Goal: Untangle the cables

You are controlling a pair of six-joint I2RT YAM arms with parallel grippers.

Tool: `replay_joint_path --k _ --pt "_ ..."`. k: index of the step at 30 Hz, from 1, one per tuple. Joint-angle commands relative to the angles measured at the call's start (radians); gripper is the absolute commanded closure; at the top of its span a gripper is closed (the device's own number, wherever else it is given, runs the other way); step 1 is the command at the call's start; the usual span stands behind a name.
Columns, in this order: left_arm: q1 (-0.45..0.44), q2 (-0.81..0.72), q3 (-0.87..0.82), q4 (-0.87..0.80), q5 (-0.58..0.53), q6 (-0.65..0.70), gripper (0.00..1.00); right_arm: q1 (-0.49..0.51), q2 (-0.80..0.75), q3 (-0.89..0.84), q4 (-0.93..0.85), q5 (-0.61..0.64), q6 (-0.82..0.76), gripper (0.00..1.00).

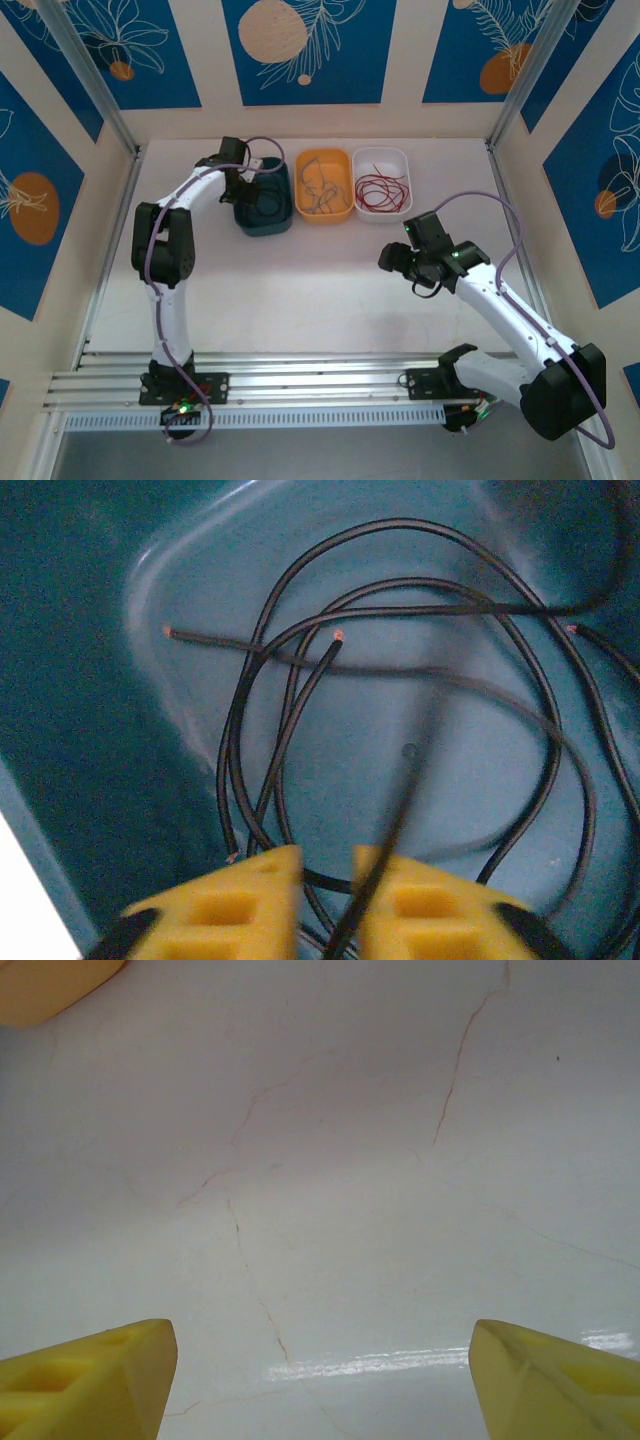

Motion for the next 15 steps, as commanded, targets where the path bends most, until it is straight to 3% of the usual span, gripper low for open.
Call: replay_joint_path --k 1,5,15 --pt "0.002 -0.027 0.015 -0.004 0.005 -0.061 0.62 -0.006 0.0 -0.013 0.015 -0.014 0.012 0.23" --pt "0.001 -0.086 -0.004 0.025 0.039 -0.1 0.45 -0.006 0.003 -0.007 0.018 -0.015 0.006 0.23" --pt "-0.004 -0.242 -0.034 0.06 0.095 -0.178 0.18 -0.006 -0.001 -0.003 0.018 -0.011 -0.002 0.23"
